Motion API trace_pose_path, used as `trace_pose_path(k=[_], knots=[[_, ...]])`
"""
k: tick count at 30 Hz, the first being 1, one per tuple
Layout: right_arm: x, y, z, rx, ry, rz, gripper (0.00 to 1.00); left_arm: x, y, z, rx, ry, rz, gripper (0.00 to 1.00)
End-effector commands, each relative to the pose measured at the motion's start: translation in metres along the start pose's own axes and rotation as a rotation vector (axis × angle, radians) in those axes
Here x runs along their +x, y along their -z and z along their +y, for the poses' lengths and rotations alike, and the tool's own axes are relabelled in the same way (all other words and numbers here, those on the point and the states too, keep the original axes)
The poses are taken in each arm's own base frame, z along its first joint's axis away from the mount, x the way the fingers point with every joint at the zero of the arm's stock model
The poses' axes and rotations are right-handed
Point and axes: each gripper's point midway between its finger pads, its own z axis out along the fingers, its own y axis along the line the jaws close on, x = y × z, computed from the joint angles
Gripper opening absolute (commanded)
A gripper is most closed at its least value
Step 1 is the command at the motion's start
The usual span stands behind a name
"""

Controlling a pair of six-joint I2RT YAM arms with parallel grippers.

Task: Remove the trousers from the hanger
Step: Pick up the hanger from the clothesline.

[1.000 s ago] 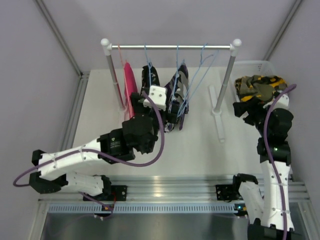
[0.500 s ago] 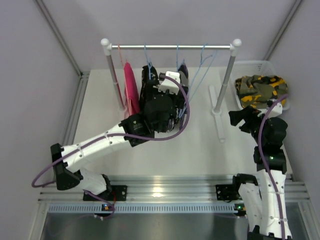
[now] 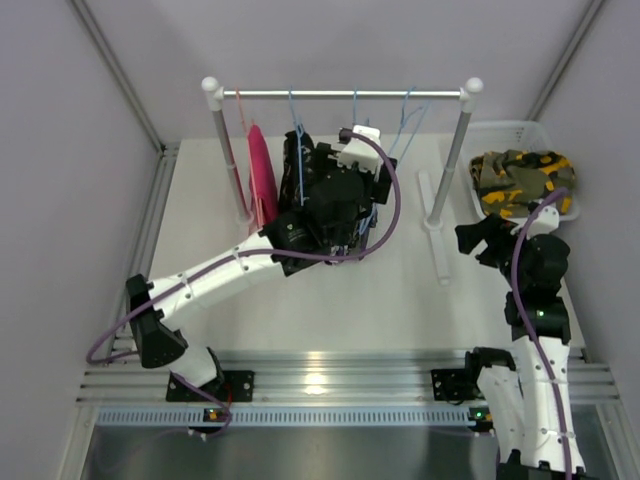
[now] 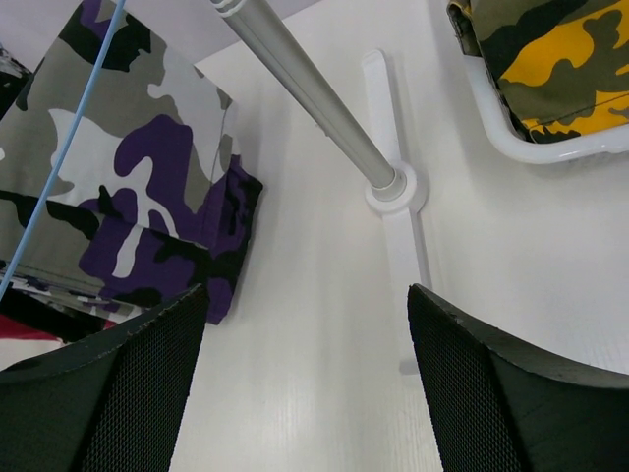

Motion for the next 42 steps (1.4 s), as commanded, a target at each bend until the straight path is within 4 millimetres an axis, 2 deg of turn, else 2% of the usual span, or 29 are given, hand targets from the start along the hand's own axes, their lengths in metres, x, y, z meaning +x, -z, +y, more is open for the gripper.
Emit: trace_pose_path(k=[1,8,10,13,19,24,27,28,31,33,38,40,41,42], knots=[[-0.012,-0.001,0.007,-0.029,0.042,-0.051,0.81,-0.024,-0.009,-0.001,0.007,0.059,-0.053,0.89],[-0.011,-0.005,0.006,-0.031,0.044,-0.048,0.82,-0.024,-0.033,0.013,-0.017,0.084,-0.047,0.88],[-0.009,-0.007,0.005,-0.030,0.042,-0.042,0.82,-0.019,-0.039,0.014,-0.027,0.069,-0.040,0.85],[-0.007,-0.008,0.004,-0.032,0.040,-0.039,0.82,-0.012,-0.045,0.014,-0.029,0.061,-0.028,0.74],[-0.004,-0.011,0.002,-0.027,0.037,-0.029,0.82,0.003,-0.049,0.008,-0.003,0.061,-0.003,0.71],[-0.005,-0.012,0.001,-0.025,0.038,-0.030,0.82,0.007,-0.051,0.004,0.015,0.058,-0.002,0.66],[-0.005,-0.015,0.001,-0.025,0.037,-0.019,0.82,0.002,-0.054,0.004,0.023,0.060,-0.014,0.58],[-0.005,-0.015,0.002,-0.026,0.037,-0.015,0.82,0.000,-0.055,0.003,0.029,0.060,-0.017,0.49],[-0.005,-0.015,0.001,-0.021,0.037,-0.014,0.82,-0.003,-0.057,0.002,0.036,0.052,-0.015,0.41],[-0.005,-0.015,0.000,-0.018,0.039,-0.018,0.82,-0.004,-0.057,0.001,0.043,0.051,-0.018,0.33],[-0.003,-0.014,-0.001,-0.015,0.039,-0.016,0.82,-0.008,-0.060,-0.002,0.056,0.045,-0.026,0.31],[-0.003,-0.015,-0.001,-0.018,0.037,-0.015,0.82,-0.011,-0.060,-0.003,0.060,0.041,-0.030,0.27],[-0.003,-0.015,0.000,-0.019,0.037,-0.013,0.82,-0.010,-0.061,-0.005,0.063,0.039,-0.028,0.24],[-0.002,-0.015,-0.001,-0.017,0.038,-0.012,0.82,-0.014,-0.061,-0.005,0.066,0.044,-0.034,0.11]])
